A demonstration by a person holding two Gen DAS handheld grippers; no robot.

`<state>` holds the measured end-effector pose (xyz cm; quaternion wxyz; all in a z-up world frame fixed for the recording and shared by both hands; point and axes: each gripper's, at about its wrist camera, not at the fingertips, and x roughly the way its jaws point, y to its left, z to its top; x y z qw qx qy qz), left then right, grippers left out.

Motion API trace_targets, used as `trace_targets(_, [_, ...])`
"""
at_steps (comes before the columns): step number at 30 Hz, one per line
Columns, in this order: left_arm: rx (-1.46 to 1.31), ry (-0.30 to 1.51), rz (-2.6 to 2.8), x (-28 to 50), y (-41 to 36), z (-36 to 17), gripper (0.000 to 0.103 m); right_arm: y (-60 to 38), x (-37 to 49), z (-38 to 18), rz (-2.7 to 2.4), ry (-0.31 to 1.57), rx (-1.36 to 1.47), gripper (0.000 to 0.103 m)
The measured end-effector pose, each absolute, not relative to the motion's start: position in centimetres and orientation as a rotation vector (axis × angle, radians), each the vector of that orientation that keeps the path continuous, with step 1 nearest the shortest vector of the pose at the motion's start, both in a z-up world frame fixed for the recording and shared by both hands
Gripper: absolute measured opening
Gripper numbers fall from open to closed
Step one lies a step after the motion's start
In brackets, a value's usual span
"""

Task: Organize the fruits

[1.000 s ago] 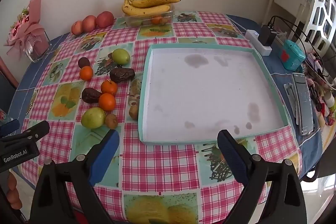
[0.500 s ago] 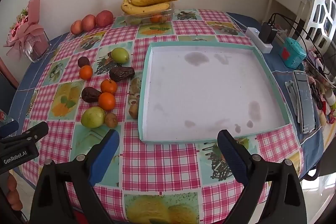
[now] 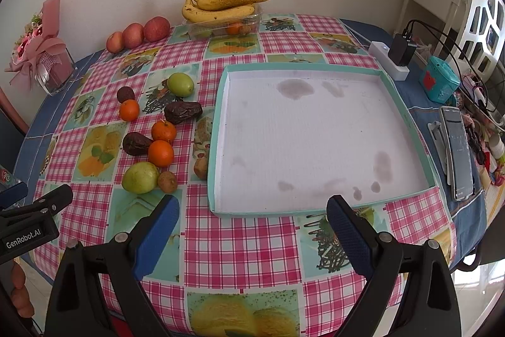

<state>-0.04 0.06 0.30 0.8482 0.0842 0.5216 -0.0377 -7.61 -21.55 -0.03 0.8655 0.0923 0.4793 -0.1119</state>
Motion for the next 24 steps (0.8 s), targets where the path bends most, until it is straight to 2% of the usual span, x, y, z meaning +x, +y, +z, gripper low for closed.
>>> trace_targets(24, [0.181,1.103,-0.081,-0.26,-0.18,0.20,0.103,-21.44,-7.55,0.07,-0.231,1.005,0.186,0.095])
